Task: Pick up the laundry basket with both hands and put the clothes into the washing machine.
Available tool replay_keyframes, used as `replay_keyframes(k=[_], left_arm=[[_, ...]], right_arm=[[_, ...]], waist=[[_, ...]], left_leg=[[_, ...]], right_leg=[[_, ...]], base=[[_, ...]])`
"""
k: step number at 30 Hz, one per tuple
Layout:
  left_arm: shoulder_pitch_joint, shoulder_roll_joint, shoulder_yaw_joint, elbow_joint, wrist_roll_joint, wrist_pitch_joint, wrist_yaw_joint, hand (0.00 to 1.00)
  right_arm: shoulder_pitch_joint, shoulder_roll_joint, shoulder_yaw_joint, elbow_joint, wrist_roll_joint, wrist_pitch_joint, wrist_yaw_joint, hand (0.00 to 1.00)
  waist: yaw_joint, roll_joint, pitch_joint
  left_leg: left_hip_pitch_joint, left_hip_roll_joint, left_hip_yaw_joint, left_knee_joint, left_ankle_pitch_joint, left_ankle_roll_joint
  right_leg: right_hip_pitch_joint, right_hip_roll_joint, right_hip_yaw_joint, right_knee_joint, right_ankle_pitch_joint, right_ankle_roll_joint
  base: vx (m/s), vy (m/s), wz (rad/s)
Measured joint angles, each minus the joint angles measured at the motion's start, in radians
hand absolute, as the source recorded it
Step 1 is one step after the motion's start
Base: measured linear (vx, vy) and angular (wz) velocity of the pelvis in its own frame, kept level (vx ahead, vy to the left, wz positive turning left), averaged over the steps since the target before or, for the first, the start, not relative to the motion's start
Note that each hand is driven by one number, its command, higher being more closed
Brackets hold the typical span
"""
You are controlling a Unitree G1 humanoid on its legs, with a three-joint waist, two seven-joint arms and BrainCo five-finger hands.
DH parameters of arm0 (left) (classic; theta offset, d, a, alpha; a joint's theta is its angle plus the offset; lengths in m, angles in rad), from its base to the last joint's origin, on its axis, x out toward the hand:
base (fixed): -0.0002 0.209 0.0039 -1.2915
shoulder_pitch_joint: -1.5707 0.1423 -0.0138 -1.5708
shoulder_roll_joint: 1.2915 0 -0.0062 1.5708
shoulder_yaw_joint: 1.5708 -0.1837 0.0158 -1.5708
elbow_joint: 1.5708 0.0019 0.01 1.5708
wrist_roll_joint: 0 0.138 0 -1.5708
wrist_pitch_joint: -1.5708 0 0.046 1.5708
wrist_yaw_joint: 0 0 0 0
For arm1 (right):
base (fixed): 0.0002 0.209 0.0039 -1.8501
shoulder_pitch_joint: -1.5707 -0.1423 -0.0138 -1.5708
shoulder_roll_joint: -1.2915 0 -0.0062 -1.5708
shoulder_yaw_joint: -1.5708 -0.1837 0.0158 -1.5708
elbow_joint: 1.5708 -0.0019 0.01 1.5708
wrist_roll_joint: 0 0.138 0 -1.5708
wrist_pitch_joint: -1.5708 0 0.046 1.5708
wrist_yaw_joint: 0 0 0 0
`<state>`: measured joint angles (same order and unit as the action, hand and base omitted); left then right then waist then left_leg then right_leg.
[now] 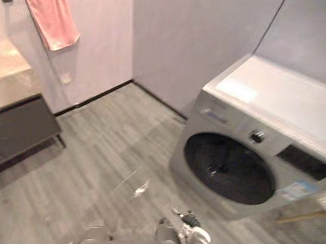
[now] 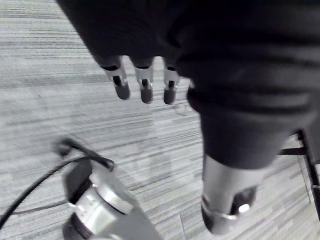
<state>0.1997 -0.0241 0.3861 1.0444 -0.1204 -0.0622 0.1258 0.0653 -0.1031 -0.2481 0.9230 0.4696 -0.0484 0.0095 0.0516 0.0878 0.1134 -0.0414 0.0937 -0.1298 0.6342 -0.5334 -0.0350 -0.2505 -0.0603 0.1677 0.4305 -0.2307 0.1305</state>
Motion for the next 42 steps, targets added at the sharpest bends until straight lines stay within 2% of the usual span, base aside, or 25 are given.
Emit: replay_keyframes(k=[2, 4, 6, 8, 9, 10, 11, 12, 13, 14, 15, 16, 17, 18, 19, 22, 27, 29, 31, 33, 36, 38, 40, 41, 42], left_arm=[[0.004, -0.005, 0.010, -0.003, 0.011, -0.002, -0.001, 0.00], [0.015, 0.005, 0.013, -0.002, 0.021, -0.003, 0.000, 0.00], [0.013, -0.003, 0.017, -0.001, 0.025, -0.002, 0.000, 0.00], [0.003, -0.010, 0.016, -0.002, 0.022, -0.001, 0.000, 0.00], [-0.011, 0.001, -0.004, -0.006, 0.005, 0.000, 0.000, 0.00], [-0.016, 0.008, -0.025, -0.008, 0.005, -0.001, 0.003, 0.00], [-0.022, 0.011, -0.042, -0.005, 0.005, 0.000, 0.003, 0.00], [-0.031, 0.058, -0.066, -0.018, 0.007, -0.003, -0.001, 0.00], [-0.070, 0.063, -0.093, -0.005, 0.009, 0.004, 0.000, 0.00], [-0.092, 0.063, -0.122, -0.009, 0.019, 0.001, -0.002, 0.00], [-0.121, 0.041, -0.169, -0.010, 0.036, -0.001, -0.005, 0.00], [-0.127, 0.031, -0.192, -0.009, 0.046, 0.001, -0.006, 0.00], [-0.126, 0.028, -0.221, -0.011, 0.065, -0.001, -0.010, 0.00], [-0.130, 0.041, -0.228, -0.010, 0.068, 0.000, -0.011, 0.00], [-0.131, 0.049, -0.236, -0.007, 0.077, -0.001, -0.011, 0.00], [-0.134, 0.055, -0.206, -0.002, 0.083, -0.002, -0.024, 0.00], [-0.134, 0.059, -0.181, 0.027, 0.084, 0.000, -0.024, 0.00], [-0.131, 0.059, -0.177, 0.028, 0.083, 0.001, -0.023, 0.00], [-0.127, 0.063, -0.188, 0.042, 0.082, 0.005, -0.022, 0.00], [-0.128, 0.076, -0.195, 0.041, 0.081, 0.007, -0.022, 0.00], [-0.139, 0.073, -0.194, 0.038, 0.073, 0.007, -0.019, 0.00], [-0.134, 0.076, -0.194, 0.047, 0.075, 0.008, -0.020, 0.00], [-0.134, 0.083, -0.193, 0.049, 0.083, 0.009, -0.024, 0.00], [-0.135, 0.091, -0.193, 0.056, 0.086, 0.010, -0.024, 0.00], [-0.126, 0.070, -0.192, 0.079, 0.085, 0.012, -0.027, 0.00]], right_arm=[[0.044, 0.009, -0.006, 0.019, 0.004, 0.015, 0.000, 0.00], [0.050, 0.016, 0.002, 0.046, 0.002, 0.015, 0.003, 0.00], [0.025, -0.002, 0.000, 0.065, -0.006, 0.013, 0.007, 0.00], [0.005, -0.014, 0.001, 0.084, -0.008, 0.024, 0.008, 0.00], [0.012, -0.026, 0.012, 0.084, -0.018, 0.025, 0.006, 0.00], [0.000, -0.035, 0.018, 0.081, -0.027, 0.024, 0.006, 0.00], [-0.004, -0.038, 0.017, 0.075, -0.029, 0.021, 0.006, 0.00], [-0.011, -0.021, 0.020, 0.071, -0.035, 0.005, 0.003, 0.00], [-0.014, -0.033, 0.003, 0.080, -0.035, 0.000, -0.002, 0.00], [-0.006, -0.037, -0.024, 0.081, -0.034, -0.001, -0.009, 0.00], [-0.007, -0.049, -0.049, 0.082, -0.033, -0.001, -0.013, 0.00], [-0.010, -0.055, -0.049, 0.083, -0.033, -0.001, -0.013, 0.00], [-0.022, -0.054, -0.049, 0.084, -0.033, 0.000, -0.014, 0.00], [-0.043, -0.039, -0.046, 0.089, -0.033, -0.001, -0.011, 0.00], [-0.055, -0.030, -0.039, 0.100, -0.033, -0.002, -0.009, 0.00], [-0.102, -0.004, -0.026, 0.159, -0.036, 0.000, -0.009, 0.00], [-0.073, 0.013, 0.016, 0.158, -0.046, 0.007, 0.003, 0.00], [-0.054, 0.007, 0.039, 0.152, -0.066, 0.008, 0.003, 0.00], [-0.027, 0.006, 0.030, 0.125, -0.065, 0.000, 0.003, 0.00], [-0.006, 0.006, 0.033, 0.115, -0.069, 0.002, 0.003, 0.00], [-0.012, 0.002, -0.057, 0.148, -0.072, 0.005, 0.003, 0.00], [-0.027, -0.010, -0.076, 0.163, -0.078, 0.009, 0.002, 0.00], [-0.010, -0.012, -0.072, 0.168, -0.084, 0.013, 0.002, 0.00], [0.014, -0.013, -0.072, 0.181, -0.084, 0.019, 0.003, 0.00], [0.032, -0.025, -0.077, 0.193, -0.084, 0.026, 0.002, 0.00]], waist=[[-0.013, -0.022, -0.032], [-0.027, -0.050, -0.077], [-0.029, -0.011, -0.088], [-0.029, -0.017, -0.072], [-0.038, -0.020, -0.041], [-0.046, -0.019, -0.020], [-0.054, -0.026, -0.025], [-0.069, -0.066, -0.001], [-0.087, -0.041, 0.017], [-0.109, -0.053, 0.023], [-0.118, -0.043, 0.024], [-0.112, -0.038, 0.025], [-0.097, -0.032, 0.026], [-0.074, -0.053, 0.030], [-0.074, -0.056, 0.031], [-0.043, -0.061, 0.036], [-0.048, -0.069, 0.028], [-0.053, -0.065, 0.036], [-0.083, -0.051, 0.041], [-0.083, -0.072, 0.038], [-0.064, -0.054, 0.032], [-0.066, -0.039, 0.032], [-0.073, -0.045, 0.031], [-0.089, -0.049, 0.027], [-0.100, -0.028, 0.012]], left_leg=[[0.036, -0.022, -0.038, -0.086, 0.019, 0.020], [0.039, 0.000, -0.065, -0.174, 0.081, 0.012], [-0.036, 0.034, -0.106, -0.093, 0.123, -0.016], [-0.124, 0.042, -0.093, 0.054, 0.200, 0.004], [-0.130, 0.075, -0.023, 0.092, 0.295, 0.034], [-0.111, 0.119, 0.031, 0.068, 0.330, 0.031], [-0.093, 0.145, 0.056, 0.028, 0.330, 0.021], [-0.075, 0.150, 0.169, -0.006, 0.341, 0.003], [-0.068, 0.177, 0.198, -0.052, 0.338, -0.030], [-0.059, 0.166, 0.224, -0.133, 0.353, -0.095], [-0.057, 0.127, 0.254, -0.187, 0.332, -0.135], [-0.042, 0.097, 0.262, -0.228, 0.327, -0.142], [-0.001, 0.034, 0.262, -0.347, 0.325, -0.124], [0.047, 0.013, 0.243, -0.444, 0.387, -0.096], [0.052, 0.006, 0.237, -0.457, 0.400, -0.074], [0.080, 0.006, 0.258, -0.412, 0.373, -0.076], [0.157, 0.005, 0.337, -0.406, 0.317, -0.079], [0.204, 0.013, 0.353, -0.411, 0.289, -0.087], [0.243, 0.035, 0.351, -0.415, 0.290, -0.072], [0.266, 0.036, 0.348, -0.434, 0.308, -0.076], [0.271, 0.065, 0.344, -0.480, 0.333, -0.104], [0.267, 0.115, 0.334, -0.479, 0.307, -0.139], [0.262, 0.150, 0.310, -0.473, 0.279, -0.185], [0.271, 0.172, 0.261, -0.478, 0.266, -0.186], [0.276, 0.210, 0.211, -0.469, 0.259, -0.137]], right_leg=[[0.023, -0.010, 0.031, 0.008, 0.021, -0.018], [0.030, -0.004, 0.008, -0.010, 0.040, -0.011], [0.036, 0.027, -0.053, -0.019, 0.043, -0.002], [0.072, 0.028, -0.102, -0.028, 0.046, -0.006], [0.110, 0.031, -0.137, 0.030, 0.053, -0.027], [0.057, 0.059, -0.128, 0.105, 0.025, -0.054], [0.076, 0.077, -0.113, -0.015, 0.027, -0.076], [0.122, 0.033, -0.148, -0.184, 0.180, -0.059], [0.147, 0.030, -0.226, -0.163, 0.172, -0.068], [0.177, 0.001, -0.296, -0.199, 0.168, -0.073], [0.206, -0.022, -0.352, -0.242, 0.178, -0.071], [0.219, -0.028, -0.366, -0.264, 0.186, -0.070], [0.240, -0.033, -0.375, -0.309, 0.200, -0.078], [0.260, -0.032, -0.341, -0.350, 0.215, -0.075], [0.268, -0.017, -0.310, -0.361, 0.216, -0.072], [0.305, -0.001, -0.234, -0.373, 0.227, -0.064], [0.310, -0.007, -0.171, -0.319, 0.211, -0.052], [0.233, 0.004, -0.150, -0.115, 0.181, -0.033], [0.141, 0.005, -0.155, 0.116, 0.172, -0.062], [0.116, -0.042, -0.171, 0.168, 0.110, -0.077], [0.067, -0.162, -0.197, 0.028, 0.094, -0.086], [0.059, -0.160, -0.172, -0.121, 0.116, -0.061], [0.064, -0.161, -0.164, -0.192, 0.123, -0.040], [0.076, -0.147, -0.151, -0.181, 0.135, 0.035], [0.068, -0.109, -0.160, -0.126, 0.169, 0.079]], base=[[0.11, -0.069, 1.02], [0.24, -0.217, 0.94], [0.22, -0.179, 0.64], [0.24, -0.198, 0.94], [0.17, -0.231, 1.07], [0.07, -0.186, 1.14], [-0.07, -0.146, 1.16], [-0.11, -0.115, 1.56], [-0.01, -0.165, 2.12], [0.00, -0.109, 2.28], [0.02, -0.060, 1.86], [-0.04, -0.001, 1.29], [-0.06, -0.002, 0.47], [-0.06, -0.026, 0.33], [-0.04, -0.067, 0.20], [-0.04, 0.041, -0.24], [0.02, 0.077, -0.49], [-0.01, 0.059, -0.48], [-0.03, 0.052, 0.08], [0.04, -0.030, 0.32], [0.17, -0.141, -0.04], [0.25, -0.274, -0.20], [0.26, -0.390, 0.09], [0.30, -0.508, 0.51], [0.35, -0.497, 0.55]])
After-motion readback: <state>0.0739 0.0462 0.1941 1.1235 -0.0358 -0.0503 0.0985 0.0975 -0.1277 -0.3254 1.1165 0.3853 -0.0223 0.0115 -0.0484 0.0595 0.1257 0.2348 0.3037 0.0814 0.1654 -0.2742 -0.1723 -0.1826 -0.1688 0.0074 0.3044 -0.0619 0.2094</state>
